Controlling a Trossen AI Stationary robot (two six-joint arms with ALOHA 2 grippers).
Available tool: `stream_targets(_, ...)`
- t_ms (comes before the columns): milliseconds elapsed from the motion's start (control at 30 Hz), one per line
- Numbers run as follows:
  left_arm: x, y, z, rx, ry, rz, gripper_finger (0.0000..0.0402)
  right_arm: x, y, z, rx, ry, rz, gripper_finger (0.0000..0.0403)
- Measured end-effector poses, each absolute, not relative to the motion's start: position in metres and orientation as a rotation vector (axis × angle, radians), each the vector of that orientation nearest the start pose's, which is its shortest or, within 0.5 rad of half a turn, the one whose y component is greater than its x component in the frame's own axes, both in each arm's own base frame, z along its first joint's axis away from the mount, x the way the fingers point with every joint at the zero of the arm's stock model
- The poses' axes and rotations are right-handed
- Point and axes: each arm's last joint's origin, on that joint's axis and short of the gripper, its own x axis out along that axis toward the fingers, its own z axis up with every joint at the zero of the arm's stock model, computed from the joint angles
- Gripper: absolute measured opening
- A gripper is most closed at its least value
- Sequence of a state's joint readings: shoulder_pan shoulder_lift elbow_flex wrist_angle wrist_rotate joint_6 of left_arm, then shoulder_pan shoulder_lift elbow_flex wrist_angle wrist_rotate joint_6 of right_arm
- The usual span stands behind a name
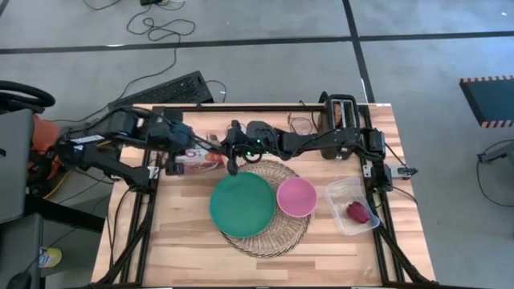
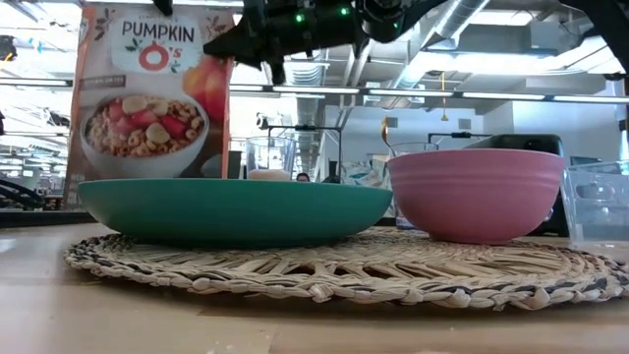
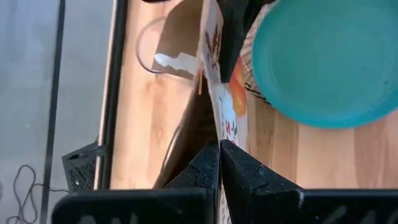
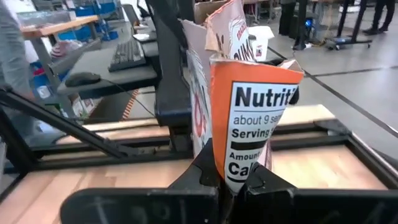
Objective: Arrange a breakfast setting
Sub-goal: Pour the cereals from the box into the pink bowl
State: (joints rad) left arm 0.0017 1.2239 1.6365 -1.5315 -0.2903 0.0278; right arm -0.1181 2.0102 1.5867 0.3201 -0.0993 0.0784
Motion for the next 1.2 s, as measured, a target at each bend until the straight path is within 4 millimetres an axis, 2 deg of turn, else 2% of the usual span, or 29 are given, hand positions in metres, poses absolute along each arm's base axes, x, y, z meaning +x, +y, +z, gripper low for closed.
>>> stream_targets(400,0.122,0.01,0.484,0.058,0.808,0.358,0.0004,0.477,-0.041,0.351,0.086,0.134,0.004,0.0023)
stream_targets(567,0.102,0.009,0.496,-0.018,0.674,0.352,0.0053,0.473,-0.032,0.38,0.098,0.133,0.021,0.0023)
stream_targets(700,0.089,0.007,0.504,-0.064,0.585,0.275,0.0117,0.459,-0.02,0.405,0.096,0.132,0.023,0.0023)
stream_targets(867,0.079,0.006,0.519,-0.077,0.397,0.212,0.0177,0.427,-0.009,0.434,0.118,0.165,-0.015,0.0023)
stream_targets(1067,0.063,0.009,0.533,-0.053,0.223,0.316,0.0196,0.389,0.006,0.463,0.123,0.18,-0.031,0.0023)
stream_targets(1200,0.063,0.009,0.539,-0.06,0.162,0.334,0.0197,0.363,0.016,0.48,0.117,0.188,-0.047,0.0023)
